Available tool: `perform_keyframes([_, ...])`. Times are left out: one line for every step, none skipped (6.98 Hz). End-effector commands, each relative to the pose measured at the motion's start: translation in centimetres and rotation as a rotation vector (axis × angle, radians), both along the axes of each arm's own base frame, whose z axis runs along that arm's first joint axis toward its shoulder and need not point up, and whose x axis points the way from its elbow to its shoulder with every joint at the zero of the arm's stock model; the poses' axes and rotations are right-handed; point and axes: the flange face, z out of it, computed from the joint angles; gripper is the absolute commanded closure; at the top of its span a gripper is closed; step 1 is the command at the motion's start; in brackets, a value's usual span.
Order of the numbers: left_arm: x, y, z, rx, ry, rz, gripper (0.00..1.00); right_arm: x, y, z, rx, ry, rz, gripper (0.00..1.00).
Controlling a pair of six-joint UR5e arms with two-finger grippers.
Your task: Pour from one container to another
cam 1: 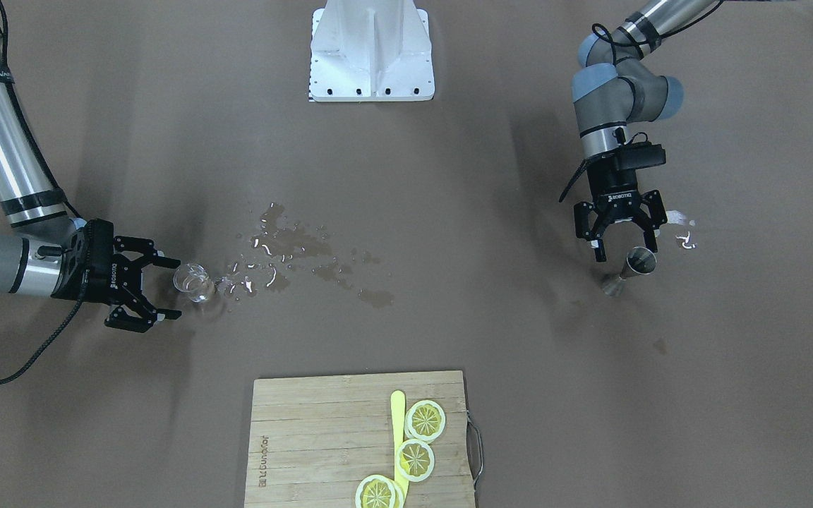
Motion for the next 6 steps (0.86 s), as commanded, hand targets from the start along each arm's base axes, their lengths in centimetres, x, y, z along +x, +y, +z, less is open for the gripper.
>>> perform_keyframes([1.1, -0.3, 0.2, 0.009, -0.012, -0.014, 0.05, -1.2, 0.4, 0.0, -0.006, 0.006, 0.006, 0.02])
perform_keyframes([1.7, -0.6, -0.1, 0.017, -0.008, -0.021, 0.07, -1.5, 0.4, -0.2, -0.006, 0.006, 0.008, 0.02])
perform_keyframes([2.0, -0.7, 0.4, 0.020, -0.021, -0.031, 0.08, -1.6, 0.3, -0.3, -0.008, 0.008, 0.011, 0.02])
perform_keyframes([2.2, -0.7, 0.2, 0.023, -0.017, -0.032, 0.08, -1.8, 0.4, -0.4, -0.012, 0.011, 0.008, 0.02])
perform_keyframes([1.9, -0.7, 0.7, 0.035, -0.007, -0.042, 0.08, -1.9, 0.3, -0.6, -0.012, 0.011, 0.009, 0.02])
perform_keyframes([1.9, -0.7, 0.9, 0.036, -0.002, -0.042, 0.08, -2.1, 0.2, -0.8, -0.009, 0.010, 0.015, 0.02])
